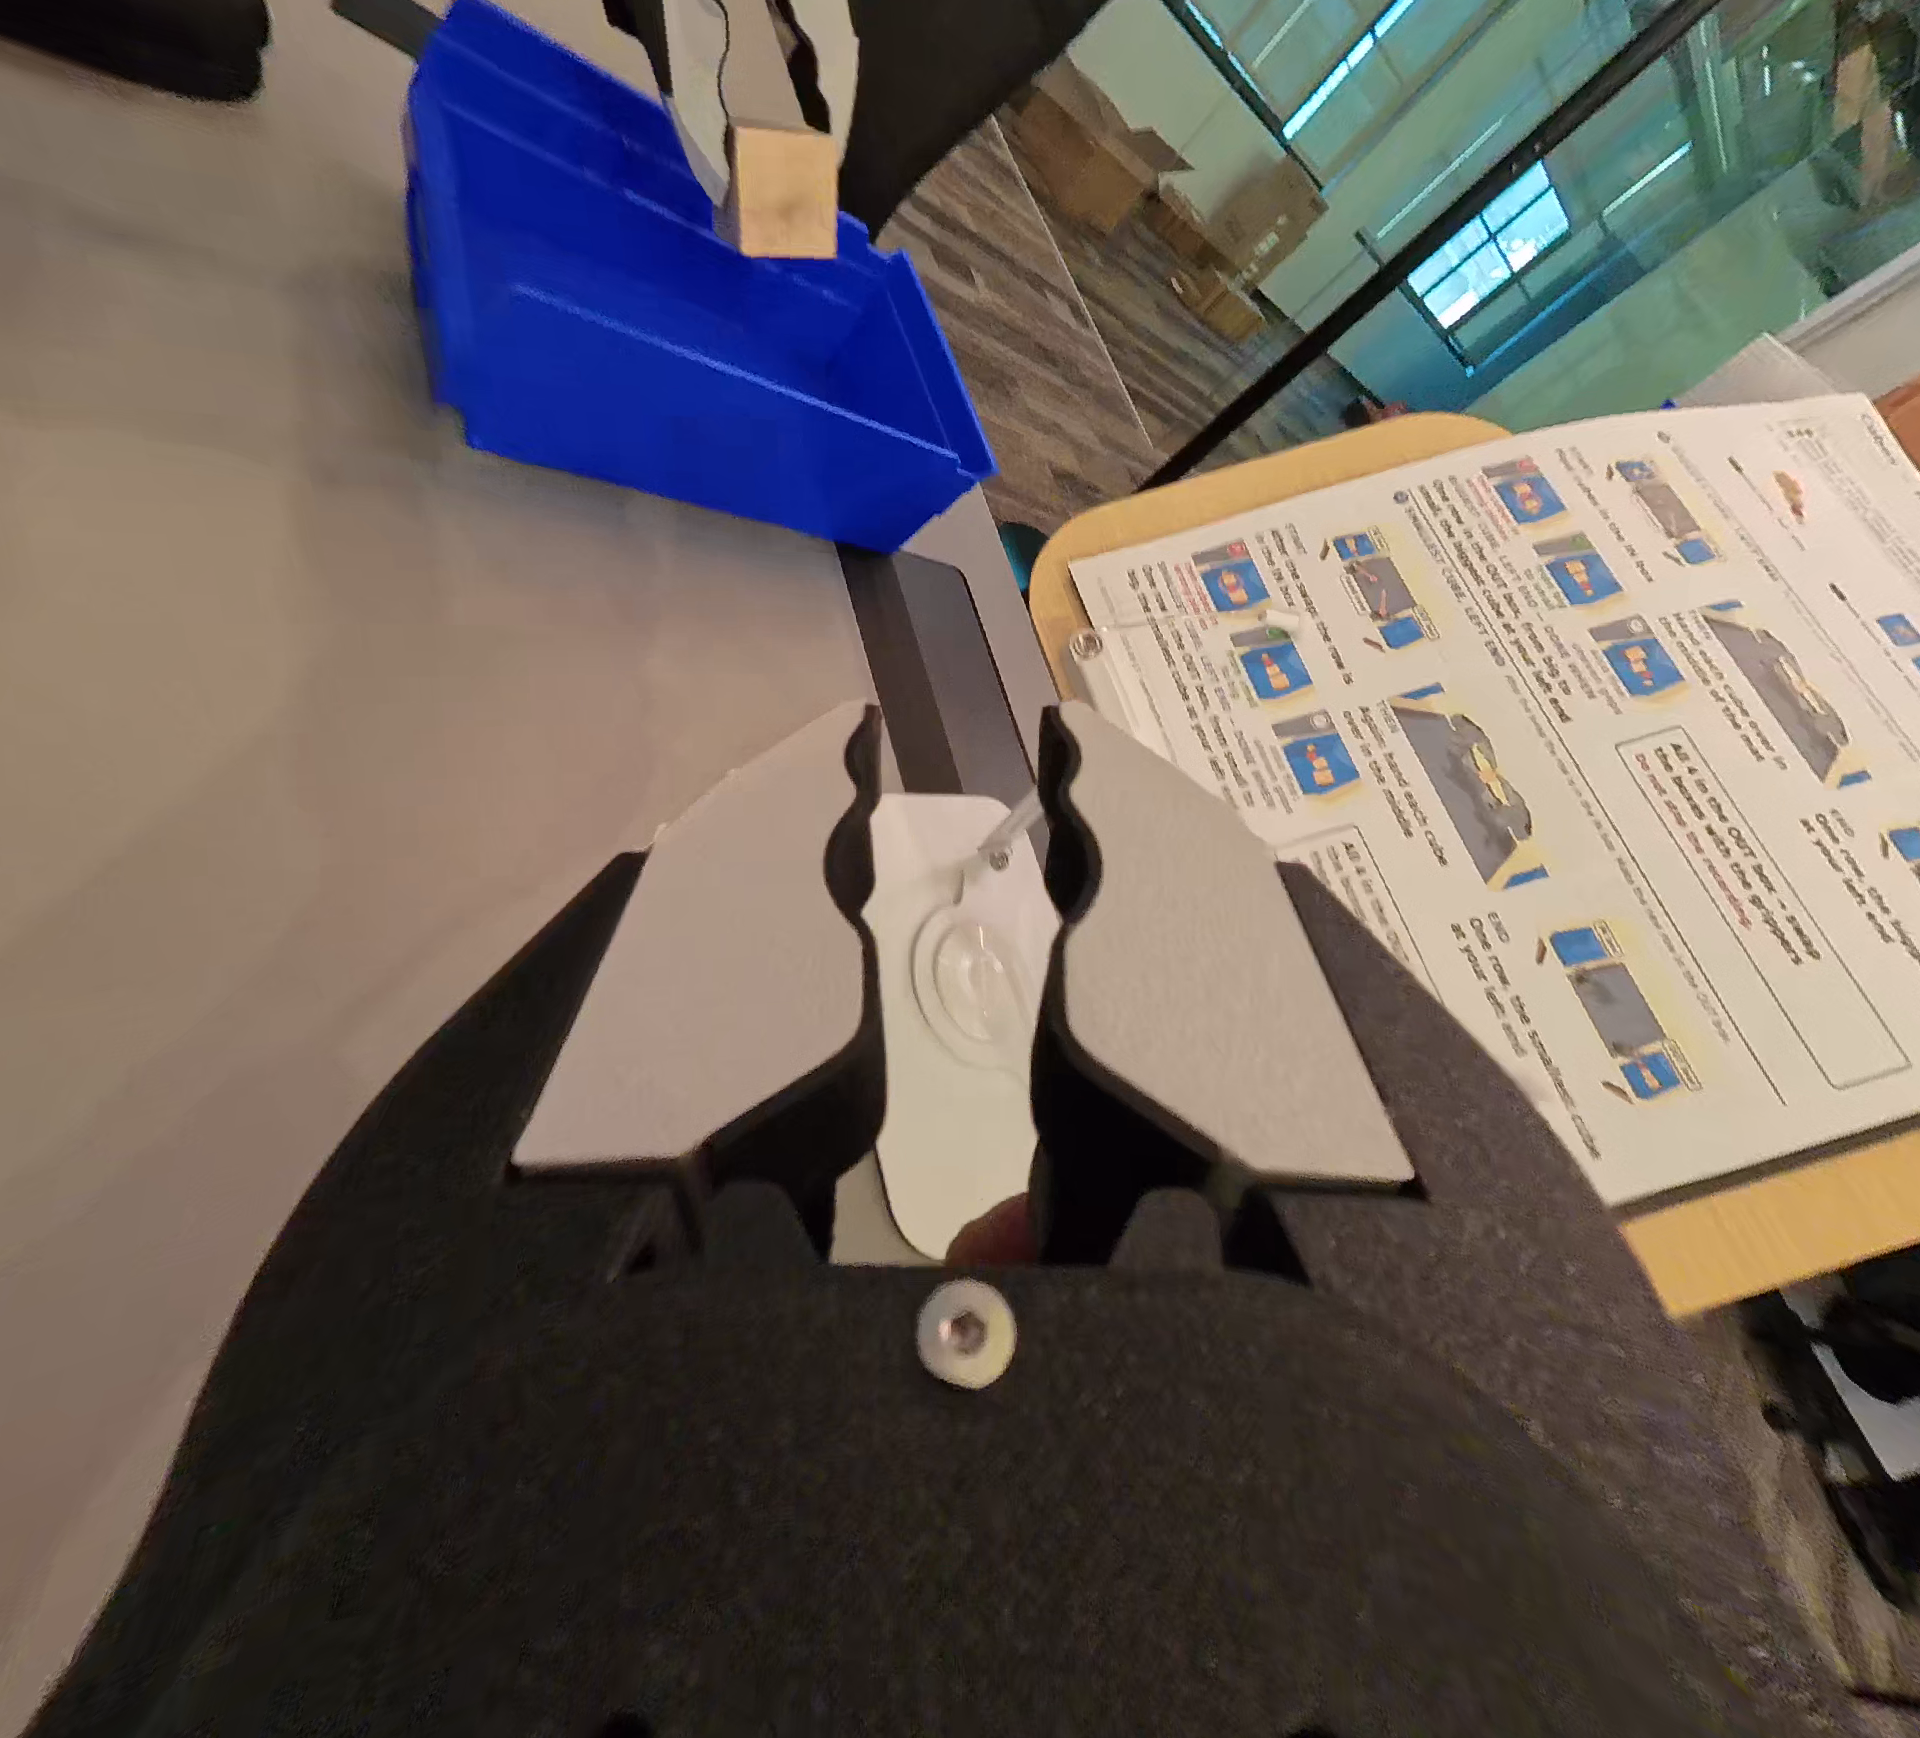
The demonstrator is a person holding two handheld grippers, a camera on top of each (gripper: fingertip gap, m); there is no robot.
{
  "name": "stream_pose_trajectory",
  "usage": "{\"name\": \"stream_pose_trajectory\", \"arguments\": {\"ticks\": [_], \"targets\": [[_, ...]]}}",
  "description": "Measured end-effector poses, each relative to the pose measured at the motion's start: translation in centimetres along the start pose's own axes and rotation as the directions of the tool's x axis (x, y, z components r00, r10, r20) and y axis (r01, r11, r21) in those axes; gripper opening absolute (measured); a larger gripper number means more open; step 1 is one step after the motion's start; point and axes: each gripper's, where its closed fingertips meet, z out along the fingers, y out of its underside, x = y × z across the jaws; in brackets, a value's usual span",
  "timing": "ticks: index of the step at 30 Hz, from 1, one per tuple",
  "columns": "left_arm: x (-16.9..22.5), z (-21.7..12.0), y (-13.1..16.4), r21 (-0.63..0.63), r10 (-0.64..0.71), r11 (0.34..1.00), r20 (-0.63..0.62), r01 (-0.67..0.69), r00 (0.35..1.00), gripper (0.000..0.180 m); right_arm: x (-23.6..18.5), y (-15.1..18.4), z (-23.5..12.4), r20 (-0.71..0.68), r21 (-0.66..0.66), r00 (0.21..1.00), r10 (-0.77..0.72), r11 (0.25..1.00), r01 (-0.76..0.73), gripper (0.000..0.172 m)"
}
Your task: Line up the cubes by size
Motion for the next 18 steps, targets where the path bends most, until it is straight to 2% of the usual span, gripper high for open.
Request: {"name": "stream_pose_trajectory", "arguments": {"ticks": [2, 5, 10, 13, 18], "targets": [[0.7, -3.0, -4.4, 0.148, -0.007, 0.989, 0.057, -0.001, 0.998, 0.061, -0.6, -0.9, 0.1, 0.014, 0.037, 1.0, -0.005, 0.999, 0.004, 0.033], [3.1, -7.1, -11.5, 0.371, -0.007, 0.928, 0.082, -0.024, 0.997, 0.061, -1.6, -2.2, 0.4, 0.025, 0.088, 0.999, -0.035, 0.996, 0.033, 0.038], [7.1, -13.4, -22.0, 0.704, -0.045, 0.71, 0.073, -0.02, 0.996, 0.061, -2.9, -3.6, 0.8, 0.053, 0.147, 0.997, -0.053, 0.988, 0.045, 0.047], [9.0, -16.0, -26.1, 0.805, -0.031, 0.593, 0.065, -0.034, 0.997, 0.061, -2.8, -4.6, 0.4, 0.037, 0.211, 0.998, -0.05, 0.977, 0.041, 0.05], [10.9, -17.7, -30.2, 0.856, 0.026, 0.511, 0.072, -0.076, 0.997, 0.061, -2.3, -5.7, -0.8, 0.026, 0.288, 0.999, -0.045, 0.957, 0.036, 0.055]]}}
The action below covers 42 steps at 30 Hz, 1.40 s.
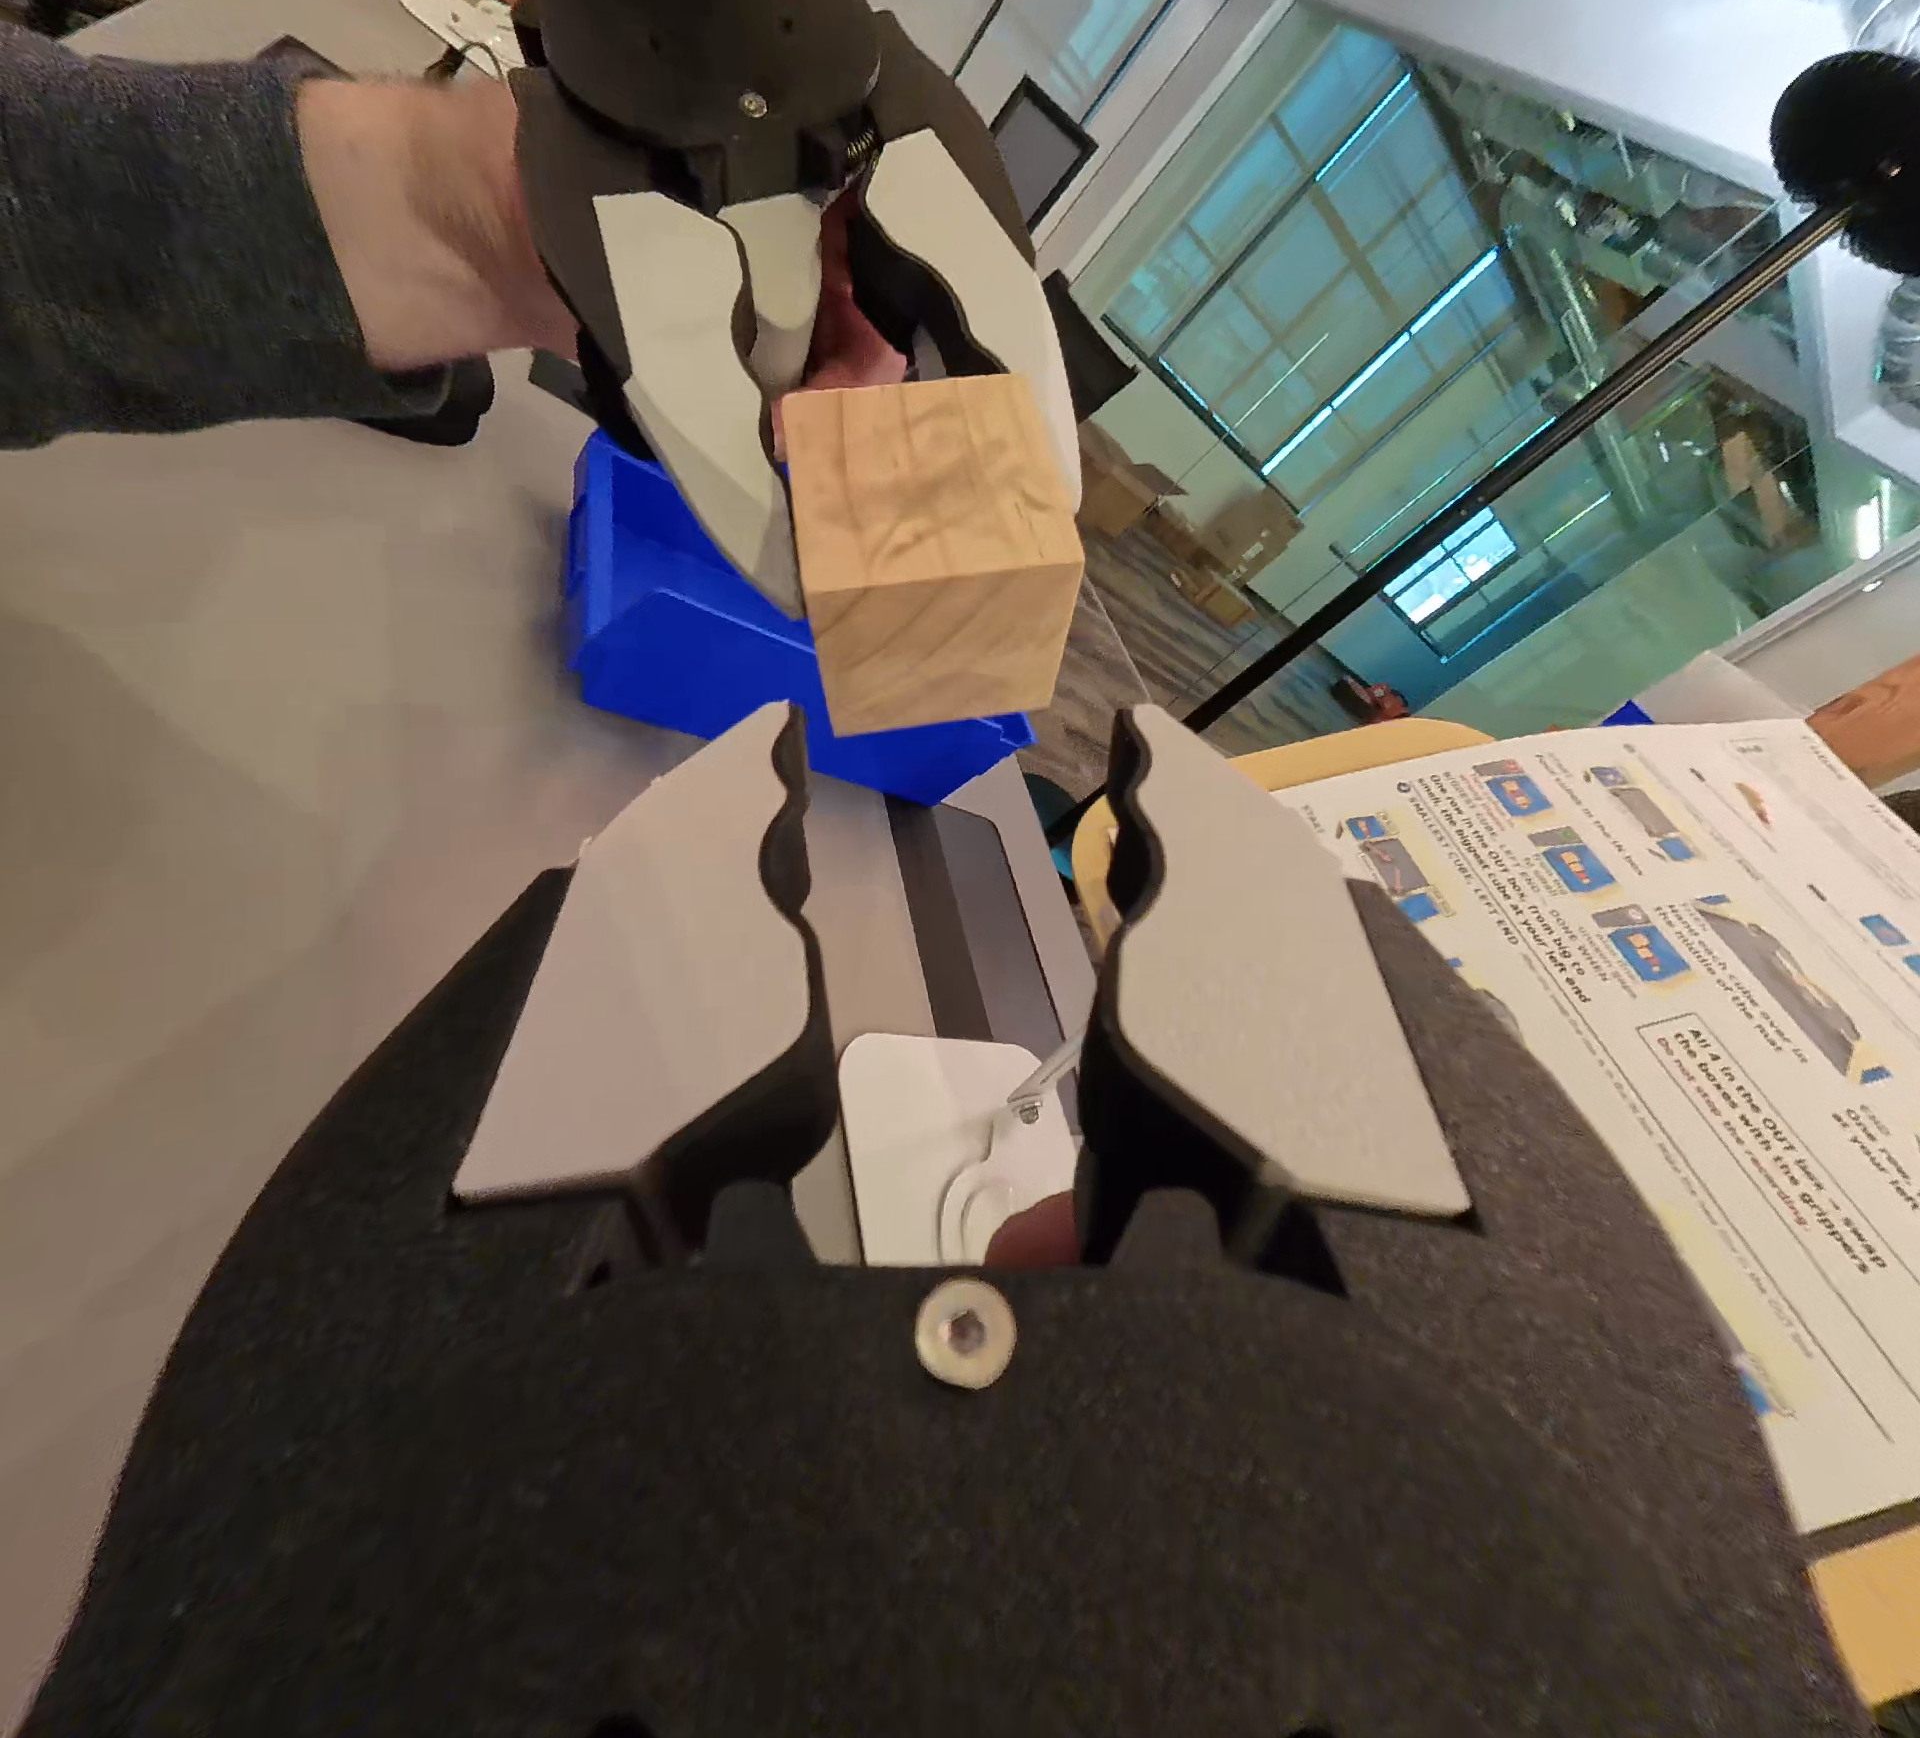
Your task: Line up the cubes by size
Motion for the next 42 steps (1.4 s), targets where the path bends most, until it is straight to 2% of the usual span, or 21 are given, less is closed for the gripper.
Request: {"name": "stream_pose_trajectory", "arguments": {"ticks": [6, 11, 19, 30, 36, 38, 42], "targets": [[0.9, 1.5, -3.8, 0.111, 0.067, 0.992, -0.022, -0.064, 0.998, 0.061, 0.3, -0.7, -1.1, 0.003, 0.033, 0.999, -0.042, 0.999, 0.042, 0.067], [1.5, 2.0, -5.5, 0.187, 0.08, 0.98, -0.04, -0.071, 0.996, 0.061, 0.4, -0.5, -1.3, -0.002, 0.017, 0.997, -0.078, 0.997, 0.078, 0.068], [2.3, 2.5, -5.6, 0.19, 0.079, 0.98, -0.078, -0.063, 0.994, 0.061, -0.3, -0.8, -1.0, -0.004, 0.037, 0.992, -0.129, 0.991, 0.129, 0.059], [2.3, 2.4, -5.2, 0.181, 0.06, 0.983, -0.094, -0.042, 0.994, 0.061, -0.3, -0.7, -0.9, -0.004, 0.019, 0.991, -0.133, 0.991, 0.133, 0.059], [0.7, 0.9, -5.8, 0.206, 0.035, 0.978, -0.026, -0.029, 0.999, 0.066, 0.4, -0.6, -1.3, -0.019, 0.013, 0.994, -0.106, 0.994, 0.106, 0.059], [0.1, 0.2, -5.6, 0.188, 0.039, 0.981, 0.005, -0.039, 0.999, 0.056, 1.0, -0.3, -1.8, -0.037, -0.006, 0.994, -0.105, 0.994, 0.105, 0.059], [-1.6, -1.6, -6.0, 0.184, 0.06, 0.98, 0.115, -0.08, 0.992, 0.002, 3.2, 0.9, -4.9, -0.095, -0.091, 0.988, -0.123, 0.989, 0.114, 0.059]]}}
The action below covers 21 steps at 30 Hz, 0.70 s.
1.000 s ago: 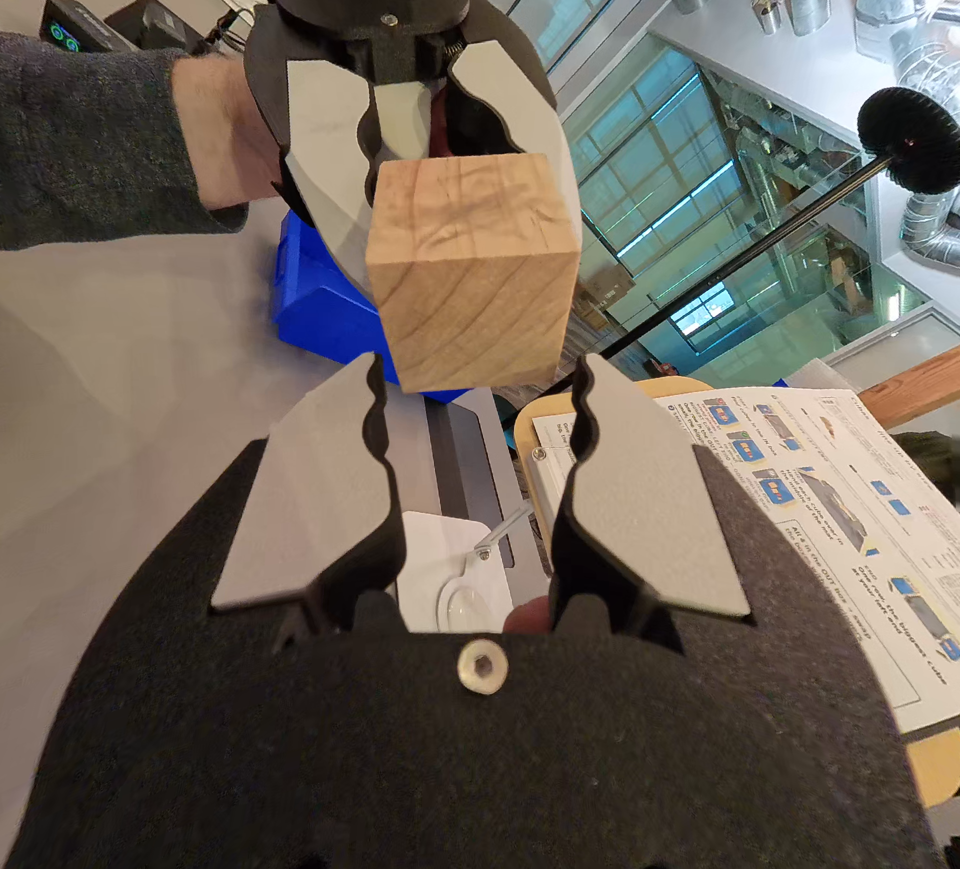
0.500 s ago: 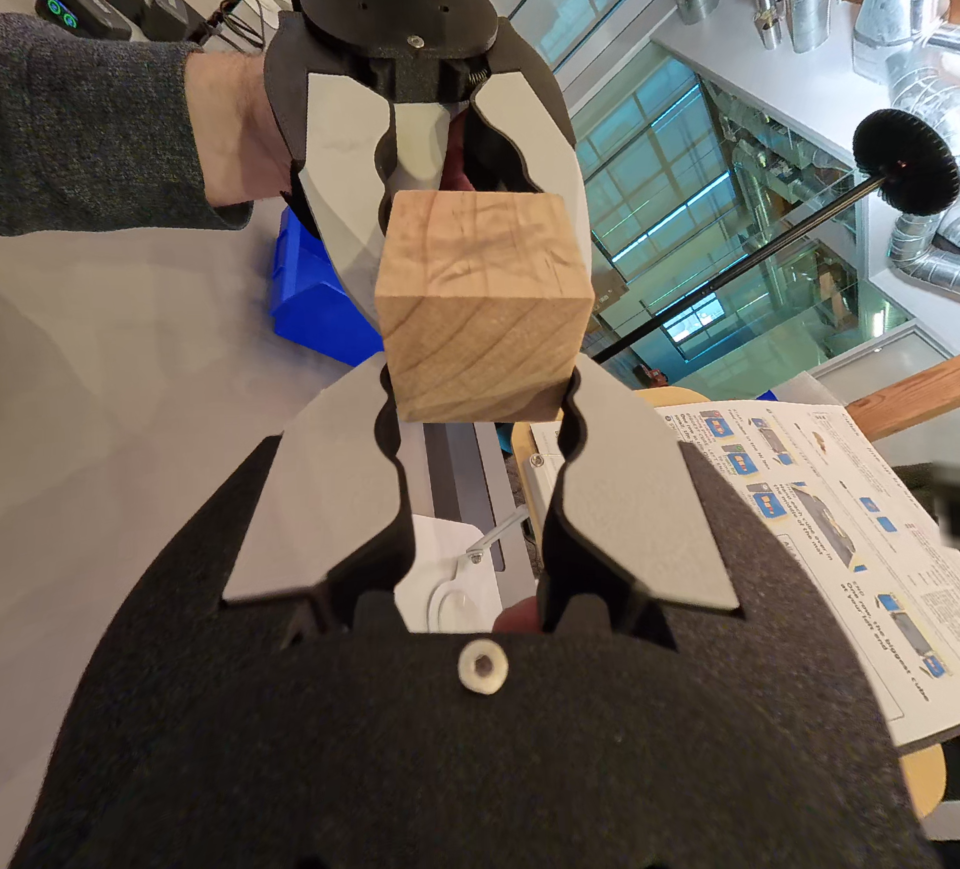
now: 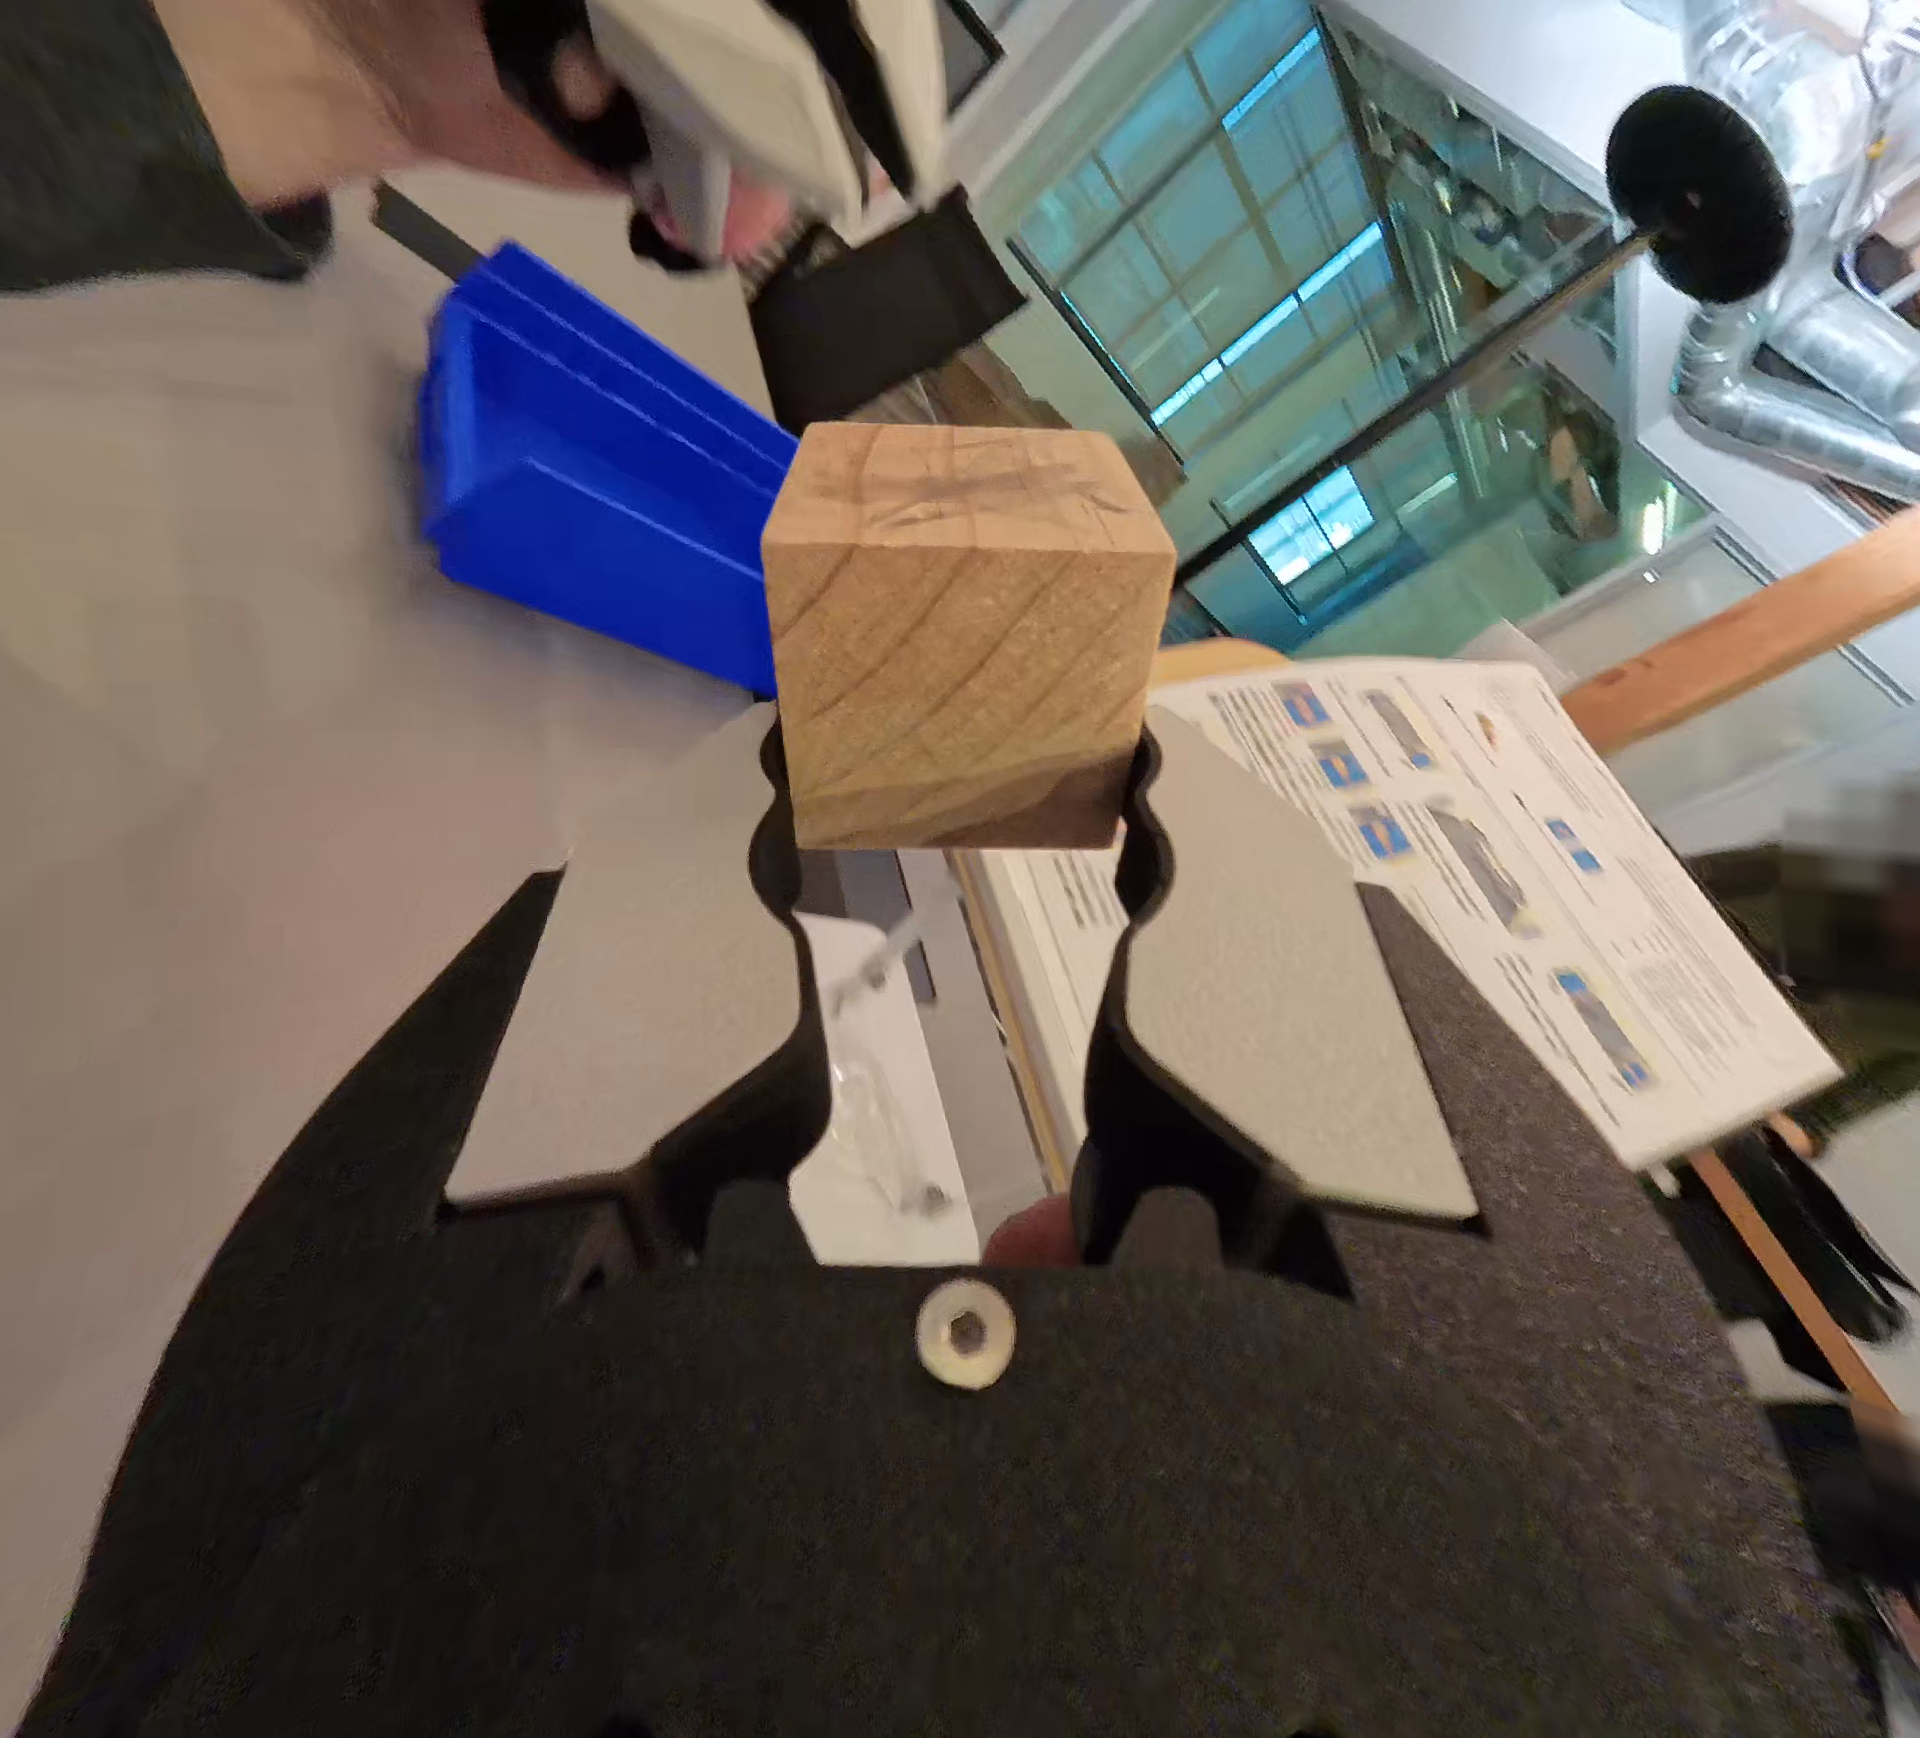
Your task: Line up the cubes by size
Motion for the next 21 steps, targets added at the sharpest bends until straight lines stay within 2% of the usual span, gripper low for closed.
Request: {"name": "stream_pose_trajectory", "arguments": {"ticks": [4, 7, 10, 13, 18, 21], "targets": [[-1.9, -1.2, 0.0, -0.024, 0.012, 1.0, 0.078, -0.01, 0.997, 0.0, 2.4, 5.0, -5.1, -0.041, -0.18, 0.999, -0.03, 0.983, 0.022, 0.059], [-2.5, -1.2, -0.2, -0.019, 0.016, 1.0, 0.095, -0.014, 0.995, 0.0, 5.1, 11.0, -10.3, -0.057, -0.408, 0.996, -0.072, 0.912, 0.042, 0.059], [-2.5, -0.4, -0.1, -0.03, 0.035, 0.999, 0.089, -0.033, 0.995, 0.0, 7.6, 16.9, -16.1, -0.016, -0.649, 0.989, -0.146, 0.754, 0.101, 0.059], [-2.6, 0.6, 0.2, -0.063, 0.072, 0.996, 0.094, -0.067, 0.993, 0.0, 9.2, 21.7, -21.6, 0.063, -0.81, 0.988, -0.141, 0.572, 0.133, 0.059], [-1.9, 1.8, -0.5, -0.044, 0.089, 0.995, 0.071, -0.086, 0.993, 0.0, 10.0, 28.1, -28.0, 0.147, -0.921, 0.989, 0.014, 0.367, 0.132, 0.059], [-1.8, 1.8, -0.5, -0.054, 0.102, 0.994, 0.072, -0.098, 0.992, 0.0, 9.2, 31.2, -30.3, 0.205, -0.951, 0.972, 0.112, 0.259, 0.17, 0.059]]}}
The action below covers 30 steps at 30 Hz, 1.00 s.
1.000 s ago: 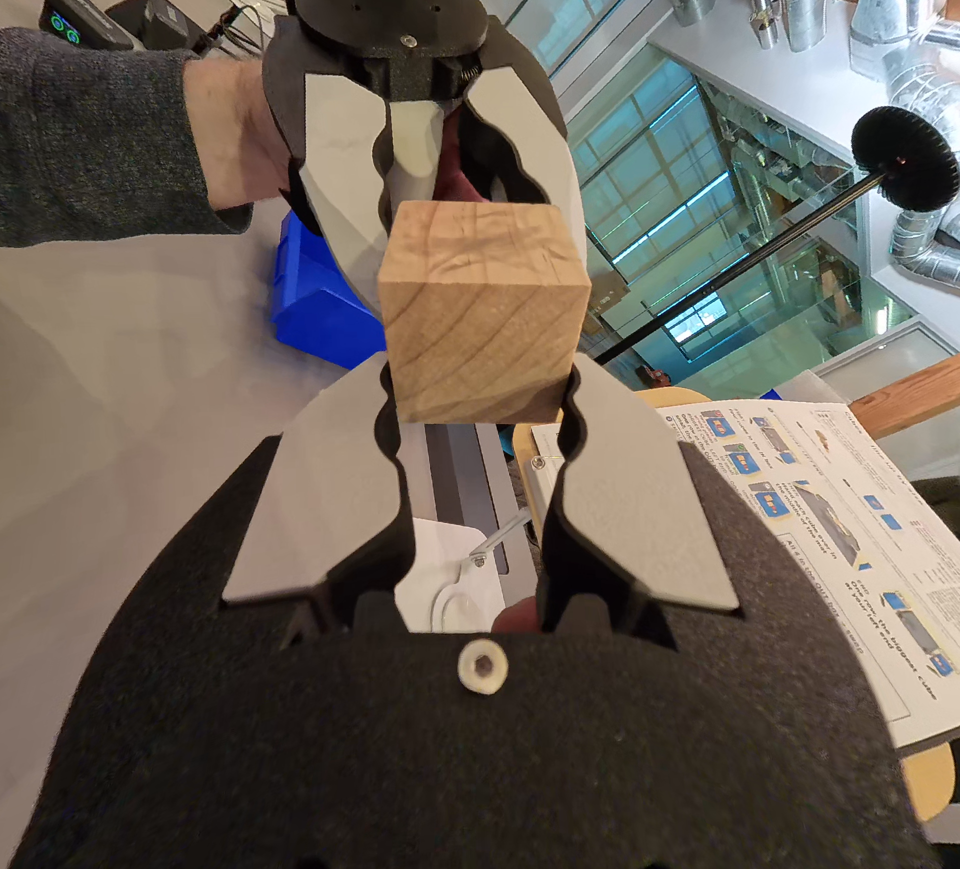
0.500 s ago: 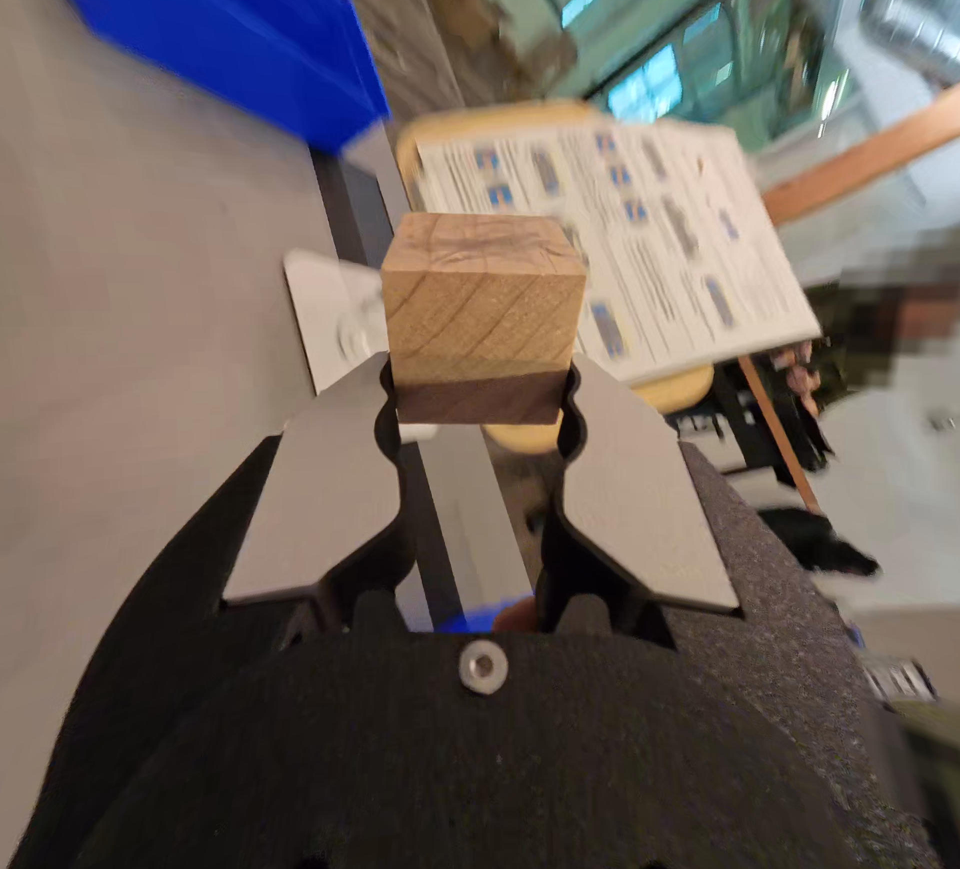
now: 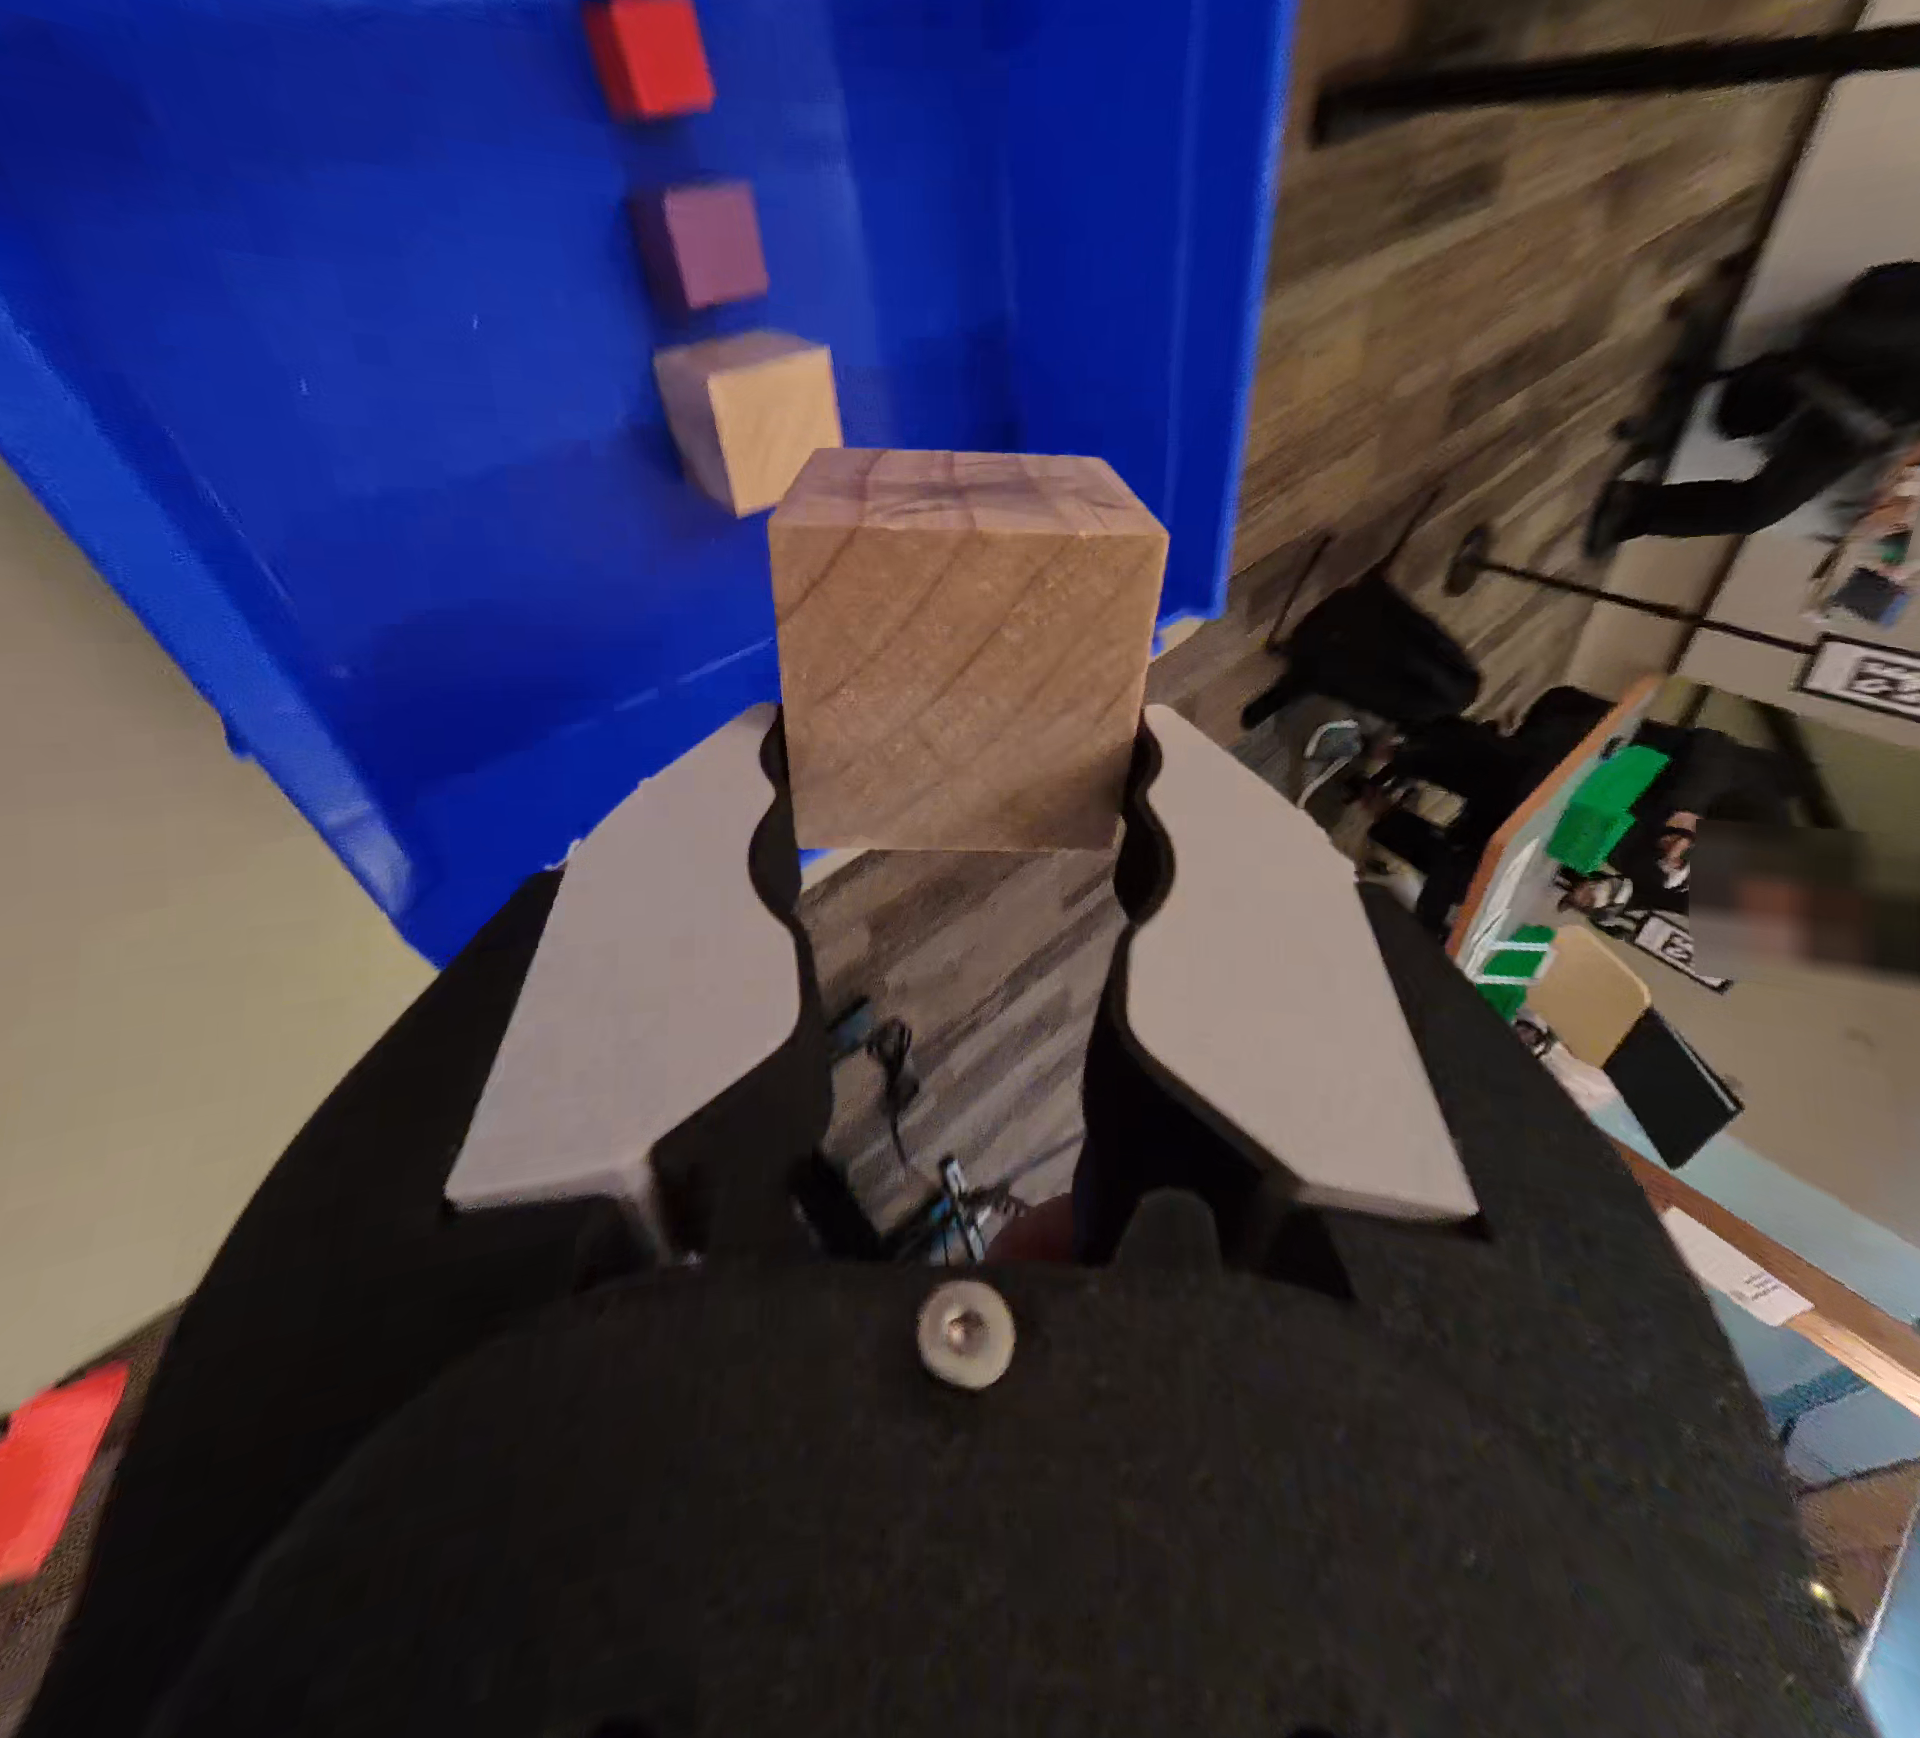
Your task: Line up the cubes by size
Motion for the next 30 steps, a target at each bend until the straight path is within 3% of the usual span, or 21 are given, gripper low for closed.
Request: {"name": "stream_pose_trajectory", "arguments": {"ticks": [5, 11, 30], "targets": [[-0.1, -0.3, 0.0, 0.001, 0.001, 1.0, 0.003, -0.001, 1.0, 0.0, -1.5, 2.2, 3.5, 0.14, -0.115, 0.989, -0.045, 0.992, 0.061, 0.059], [0.2, 0.1, 0.5, -0.021, 0.012, 1.0, -0.009, -0.012, 1.0, 0.0, -2.3, 2.6, 6.2, 0.228, -0.152, 0.971, -0.073, 0.982, 0.109, 0.059], [1.2, 1.1, 1.0, -0.045, 0.024, 0.999, -0.049, -0.027, 0.999, 0.0, -4.6, 4.4, 11.4, 0.374, -0.25, 0.918, -0.134, 0.938, 0.239, 0.059]]}}
